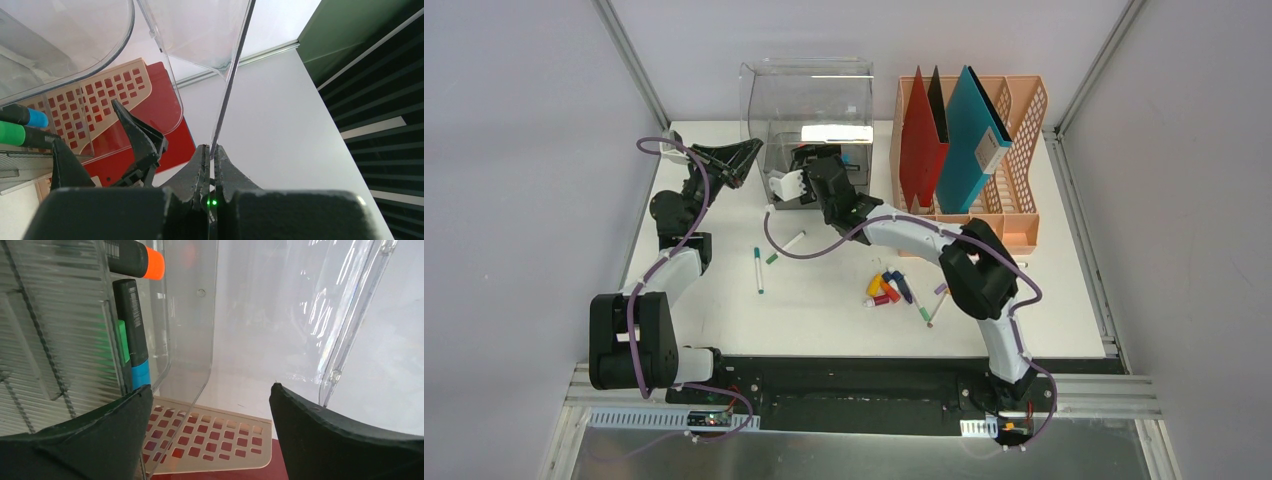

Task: Organize the desk
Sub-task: Place the stationery in the storage box.

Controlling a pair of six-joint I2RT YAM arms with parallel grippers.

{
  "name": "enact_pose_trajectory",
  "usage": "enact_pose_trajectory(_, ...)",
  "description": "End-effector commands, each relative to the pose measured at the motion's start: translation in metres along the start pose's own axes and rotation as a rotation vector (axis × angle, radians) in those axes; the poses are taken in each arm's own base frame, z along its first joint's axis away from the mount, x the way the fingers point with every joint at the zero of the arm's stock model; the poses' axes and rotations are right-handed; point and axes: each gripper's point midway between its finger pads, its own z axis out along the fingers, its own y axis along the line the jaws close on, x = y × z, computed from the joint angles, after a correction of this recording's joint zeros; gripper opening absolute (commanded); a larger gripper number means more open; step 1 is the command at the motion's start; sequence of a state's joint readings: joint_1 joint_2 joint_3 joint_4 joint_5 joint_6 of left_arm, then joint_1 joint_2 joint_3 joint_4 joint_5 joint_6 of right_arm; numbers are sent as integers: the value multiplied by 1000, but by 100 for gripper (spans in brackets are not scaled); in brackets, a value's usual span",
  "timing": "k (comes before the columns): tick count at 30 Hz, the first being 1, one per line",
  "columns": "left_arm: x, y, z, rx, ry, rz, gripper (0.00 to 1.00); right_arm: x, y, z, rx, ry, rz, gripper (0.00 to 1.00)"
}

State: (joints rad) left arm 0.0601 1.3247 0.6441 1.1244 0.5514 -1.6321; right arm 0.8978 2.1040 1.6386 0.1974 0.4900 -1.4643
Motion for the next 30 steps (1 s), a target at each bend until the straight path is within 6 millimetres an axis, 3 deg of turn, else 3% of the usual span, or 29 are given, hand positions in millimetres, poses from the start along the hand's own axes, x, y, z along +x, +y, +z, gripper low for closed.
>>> enact_pose_trajectory(1, -5, -14, 2, 54, -16, 34, 0, -22, -17, -26, 29, -73, 23, 91)
enact_pose_trajectory(9, -5, -15, 2, 56, -16, 33, 0, -58, -7, -54, 20, -143, -2, 90)
enact_pose_trajectory(16, -5, -16, 2, 58, -17, 33, 0, -76, 13, -74, -23, -169, -24, 89)
enact_pose_trajectory(22, -5, -14, 1, 55, -19, 31, 0, -72, 27, -99, -93, -157, 23, 87)
enact_pose_trajectory(30, -4, -15, 1, 56, -16, 31, 0, -47, 52, -146, -316, -117, 99, 82)
